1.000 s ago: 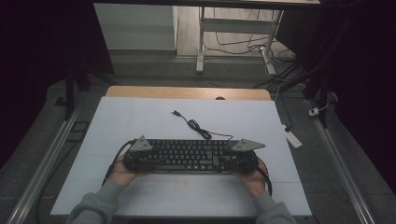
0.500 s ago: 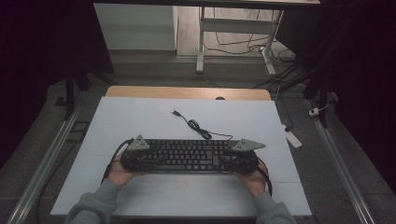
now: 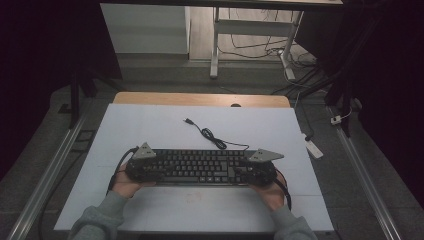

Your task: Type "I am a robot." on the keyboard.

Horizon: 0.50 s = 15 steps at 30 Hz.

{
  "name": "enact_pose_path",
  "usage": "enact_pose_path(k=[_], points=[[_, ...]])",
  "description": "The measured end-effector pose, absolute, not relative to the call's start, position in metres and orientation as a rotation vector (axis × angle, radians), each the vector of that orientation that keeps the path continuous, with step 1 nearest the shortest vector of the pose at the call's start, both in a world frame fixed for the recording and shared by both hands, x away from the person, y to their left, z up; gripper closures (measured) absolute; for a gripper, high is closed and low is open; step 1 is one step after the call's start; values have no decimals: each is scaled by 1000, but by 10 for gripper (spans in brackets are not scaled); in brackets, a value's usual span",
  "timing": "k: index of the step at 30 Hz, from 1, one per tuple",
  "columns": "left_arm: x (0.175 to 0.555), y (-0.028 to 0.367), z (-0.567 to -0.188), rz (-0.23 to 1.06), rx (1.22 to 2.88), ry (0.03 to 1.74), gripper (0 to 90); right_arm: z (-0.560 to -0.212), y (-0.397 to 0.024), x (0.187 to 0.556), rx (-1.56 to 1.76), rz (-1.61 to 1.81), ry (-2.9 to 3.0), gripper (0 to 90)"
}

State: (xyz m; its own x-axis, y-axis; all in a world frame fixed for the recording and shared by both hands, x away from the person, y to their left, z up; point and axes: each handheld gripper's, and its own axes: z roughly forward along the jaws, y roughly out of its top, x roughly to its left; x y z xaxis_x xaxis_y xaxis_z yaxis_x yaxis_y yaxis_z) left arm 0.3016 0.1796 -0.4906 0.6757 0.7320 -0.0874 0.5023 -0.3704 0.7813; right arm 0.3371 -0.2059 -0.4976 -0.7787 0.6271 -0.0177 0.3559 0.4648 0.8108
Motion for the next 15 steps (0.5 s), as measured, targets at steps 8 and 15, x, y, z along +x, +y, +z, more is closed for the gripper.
enact_pose_path(k=[8, 15], points=[[304, 188, -490, 362, 2026, 993, 436, -498, -206, 337, 834, 1218, 2405, 584], [308, 198, -491, 382, 2007, 1044, 477, -498, -206, 337, 839, 1207, 2405, 583]])
